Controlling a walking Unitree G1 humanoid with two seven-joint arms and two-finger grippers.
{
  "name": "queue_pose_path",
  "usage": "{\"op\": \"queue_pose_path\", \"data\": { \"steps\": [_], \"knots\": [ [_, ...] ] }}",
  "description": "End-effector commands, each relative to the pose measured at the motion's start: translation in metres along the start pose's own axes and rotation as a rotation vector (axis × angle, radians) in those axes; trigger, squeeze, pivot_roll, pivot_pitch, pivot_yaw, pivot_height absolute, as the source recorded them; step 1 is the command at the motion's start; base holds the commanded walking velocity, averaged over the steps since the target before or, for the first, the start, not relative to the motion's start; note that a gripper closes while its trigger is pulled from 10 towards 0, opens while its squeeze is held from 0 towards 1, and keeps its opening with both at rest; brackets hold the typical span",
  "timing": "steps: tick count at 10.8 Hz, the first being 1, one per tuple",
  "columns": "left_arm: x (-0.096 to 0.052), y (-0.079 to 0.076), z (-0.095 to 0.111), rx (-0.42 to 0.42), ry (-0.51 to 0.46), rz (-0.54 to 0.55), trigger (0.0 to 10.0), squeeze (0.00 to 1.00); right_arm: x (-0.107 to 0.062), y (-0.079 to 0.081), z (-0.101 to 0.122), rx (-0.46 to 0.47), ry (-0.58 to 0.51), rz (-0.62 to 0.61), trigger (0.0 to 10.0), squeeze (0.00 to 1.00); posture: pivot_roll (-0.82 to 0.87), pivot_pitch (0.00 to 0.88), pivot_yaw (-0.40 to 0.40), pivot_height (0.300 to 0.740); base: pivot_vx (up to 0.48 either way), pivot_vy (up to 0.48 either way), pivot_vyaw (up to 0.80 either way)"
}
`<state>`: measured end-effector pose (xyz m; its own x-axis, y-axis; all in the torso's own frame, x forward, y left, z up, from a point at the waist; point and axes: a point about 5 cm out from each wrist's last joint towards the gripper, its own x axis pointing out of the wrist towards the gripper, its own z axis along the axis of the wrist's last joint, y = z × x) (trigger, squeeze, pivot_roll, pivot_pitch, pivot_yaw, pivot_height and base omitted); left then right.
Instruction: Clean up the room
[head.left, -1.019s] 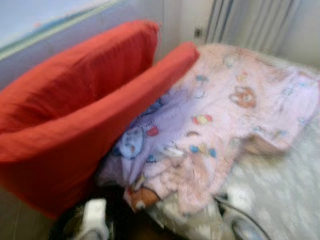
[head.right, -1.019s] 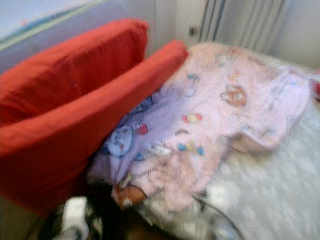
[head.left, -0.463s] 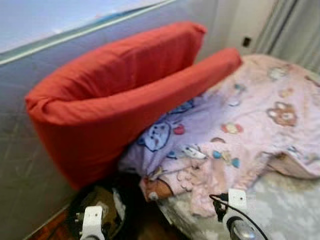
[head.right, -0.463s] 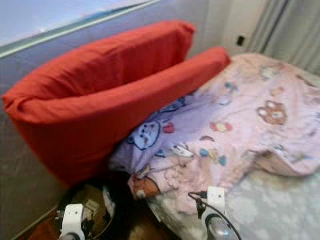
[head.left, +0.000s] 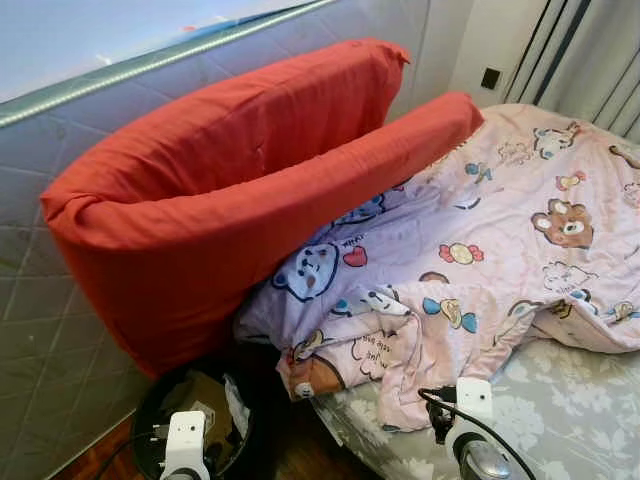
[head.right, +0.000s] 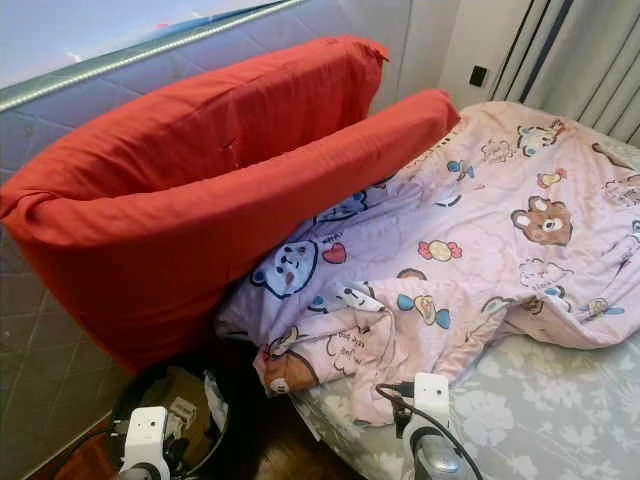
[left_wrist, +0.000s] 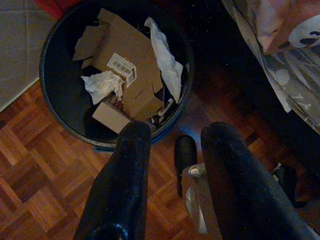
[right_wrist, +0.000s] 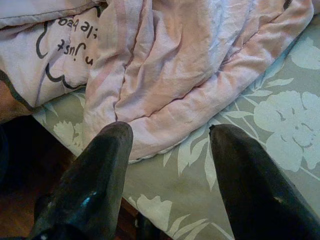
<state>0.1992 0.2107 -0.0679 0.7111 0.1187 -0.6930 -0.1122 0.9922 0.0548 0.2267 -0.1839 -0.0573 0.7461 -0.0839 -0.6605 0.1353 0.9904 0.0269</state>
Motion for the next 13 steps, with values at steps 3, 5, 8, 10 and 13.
{"op": "queue_pose_path", "data": {
  "steps": [3, 5, 8, 10, 13],
  "knots": [
    [-0.002, 0.002, -0.008, 0.008, 0.031, 0.0, 10.0, 0.0, -0.001, 0.0, -0.005, 0.008, 0.016, -0.002, 10.0, 0.0, 0.12, 0.124, -0.008, 0.74, 0.0, 0.0, 0.0],
    [-0.003, 0.002, -0.009, 0.007, 0.03, -0.001, 10.0, 0.0, -0.001, 0.0, -0.005, 0.008, 0.014, 0.0, 10.0, 0.0, 0.11, 0.127, -0.01, 0.74, 0.133, 0.0, 0.0],
    [-0.002, 0.001, -0.008, 0.006, 0.029, -0.002, 10.0, 0.0, -0.001, 0.0, -0.002, 0.007, 0.007, 0.001, 10.0, 0.0, 0.11, 0.133, -0.011, 0.74, 0.311, 0.0, 0.0],
    [-0.002, 0.001, -0.009, 0.008, 0.029, -0.002, 10.0, 0.0, 0.0, 0.001, 0.0, 0.009, -0.001, 0.003, 10.0, 0.0, 0.11, 0.136, -0.01, 0.74, 0.334, 0.0, 0.0],
    [-0.002, 0.001, -0.007, 0.012, 0.015, -0.005, 10.0, 0.0, 0.002, 0.005, 0.011, 0.027, -0.049, 0.015, 10.0, 0.0, 0.11, 0.144, -0.008, 0.74, 0.0, 0.0, 0.0]
  ]
}}
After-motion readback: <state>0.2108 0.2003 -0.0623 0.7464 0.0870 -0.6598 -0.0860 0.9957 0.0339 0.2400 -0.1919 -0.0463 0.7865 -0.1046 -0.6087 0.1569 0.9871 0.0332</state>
